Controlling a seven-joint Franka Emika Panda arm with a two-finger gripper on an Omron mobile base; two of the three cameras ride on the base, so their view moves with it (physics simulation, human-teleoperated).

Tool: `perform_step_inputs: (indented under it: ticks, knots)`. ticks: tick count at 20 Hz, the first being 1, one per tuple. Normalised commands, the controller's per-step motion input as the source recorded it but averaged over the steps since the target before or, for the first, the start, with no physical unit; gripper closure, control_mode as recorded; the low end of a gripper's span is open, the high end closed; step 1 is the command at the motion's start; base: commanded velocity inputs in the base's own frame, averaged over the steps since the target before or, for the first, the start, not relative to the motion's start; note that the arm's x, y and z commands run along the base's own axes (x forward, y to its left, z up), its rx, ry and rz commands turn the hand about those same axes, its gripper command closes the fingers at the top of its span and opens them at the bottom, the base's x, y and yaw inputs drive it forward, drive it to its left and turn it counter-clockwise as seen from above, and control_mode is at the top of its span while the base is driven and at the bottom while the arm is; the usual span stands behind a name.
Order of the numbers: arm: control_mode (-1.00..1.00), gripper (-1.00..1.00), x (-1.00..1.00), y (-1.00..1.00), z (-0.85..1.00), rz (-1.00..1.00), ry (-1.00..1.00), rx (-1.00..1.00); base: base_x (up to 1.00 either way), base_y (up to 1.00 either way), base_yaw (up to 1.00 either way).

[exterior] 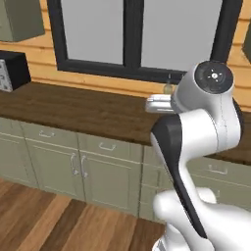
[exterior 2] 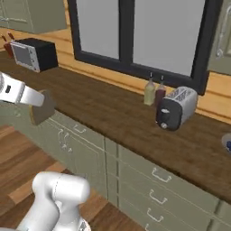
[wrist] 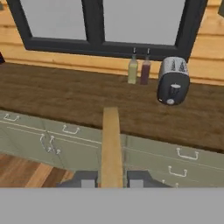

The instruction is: Start the toaster. Once the lever pops up, take the bread to the plate on the dining counter.

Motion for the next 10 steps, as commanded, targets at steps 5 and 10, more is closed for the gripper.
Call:
perform_step_inputs:
  ticks: [5,10]
  knots:
    - [1.0,1.0,0.0,0.0,0.0,0.0,0.0,0.0,0.0,0.45,0.94]
    - [1.0,1.0,0.0,0.0,0.0,0.0,0.0,0.0,0.05,0.57,0.86]
